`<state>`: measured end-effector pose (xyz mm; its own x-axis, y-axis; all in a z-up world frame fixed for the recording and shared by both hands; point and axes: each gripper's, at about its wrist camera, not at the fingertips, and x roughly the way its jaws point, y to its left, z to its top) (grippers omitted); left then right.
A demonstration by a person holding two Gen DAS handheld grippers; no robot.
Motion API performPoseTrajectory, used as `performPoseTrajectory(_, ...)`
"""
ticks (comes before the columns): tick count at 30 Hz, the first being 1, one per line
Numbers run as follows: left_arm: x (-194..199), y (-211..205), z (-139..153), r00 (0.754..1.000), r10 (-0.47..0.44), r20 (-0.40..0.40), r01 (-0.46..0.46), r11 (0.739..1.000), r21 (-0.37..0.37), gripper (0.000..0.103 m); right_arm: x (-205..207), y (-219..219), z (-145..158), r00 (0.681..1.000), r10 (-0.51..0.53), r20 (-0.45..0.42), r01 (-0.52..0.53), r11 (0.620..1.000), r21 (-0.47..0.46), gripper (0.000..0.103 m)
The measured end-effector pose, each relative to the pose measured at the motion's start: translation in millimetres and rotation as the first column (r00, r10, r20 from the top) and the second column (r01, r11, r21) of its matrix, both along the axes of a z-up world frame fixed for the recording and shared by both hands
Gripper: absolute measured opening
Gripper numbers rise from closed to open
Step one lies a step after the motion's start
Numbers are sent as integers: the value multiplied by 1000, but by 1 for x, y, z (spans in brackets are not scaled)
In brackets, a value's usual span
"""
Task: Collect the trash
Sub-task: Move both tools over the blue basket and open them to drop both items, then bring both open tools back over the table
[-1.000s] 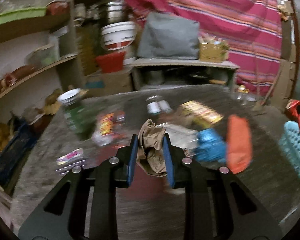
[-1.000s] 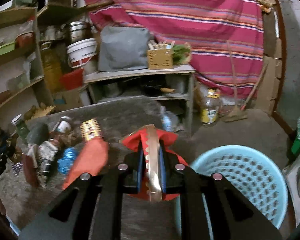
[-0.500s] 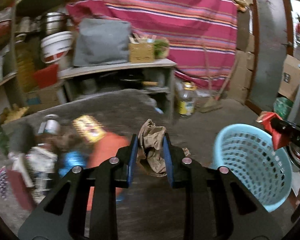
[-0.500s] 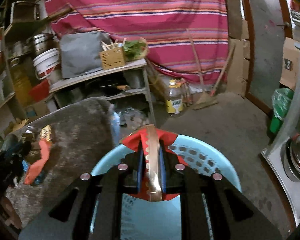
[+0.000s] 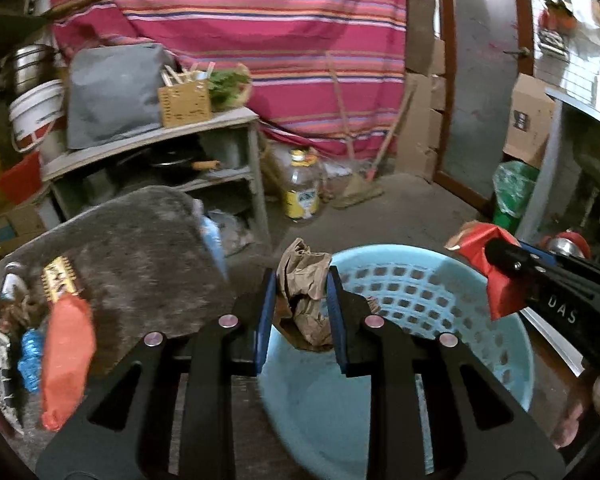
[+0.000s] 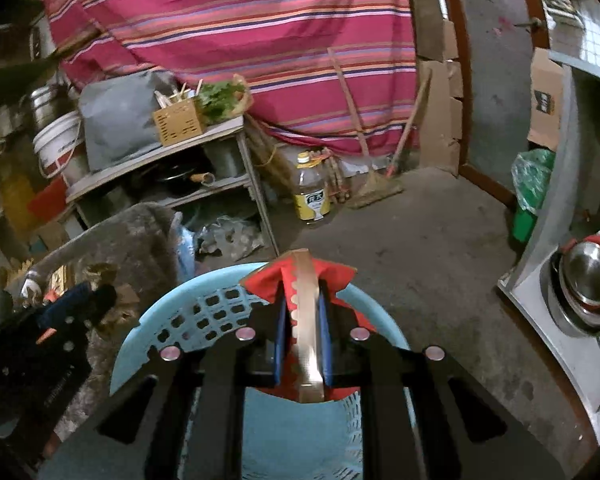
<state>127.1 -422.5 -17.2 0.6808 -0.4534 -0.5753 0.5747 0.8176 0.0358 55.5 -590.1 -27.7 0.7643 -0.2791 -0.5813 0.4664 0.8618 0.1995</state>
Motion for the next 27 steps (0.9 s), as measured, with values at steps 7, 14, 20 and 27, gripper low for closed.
performPoseTrajectory(7,-9,-9,-1,999,-13,35,12,999,40,69,-5,-7,-5,1000,-12,-8,12,1000,17,14)
performPoseTrajectory(14,1,21,1,997,71,44,-72,997,28,87,3,-2,-10,1000,10,-25,-10,1000,23,15)
performPoseTrajectory(20,5,53,9,983,170,76,-171,985,17,93,9,14,-10,999,35,-7,-35,999,18,15)
performPoseTrajectory(27,4,103,16,963,253,97,-255,967,3,96,24,36,-20,997,64,-44,-64,998,8,22)
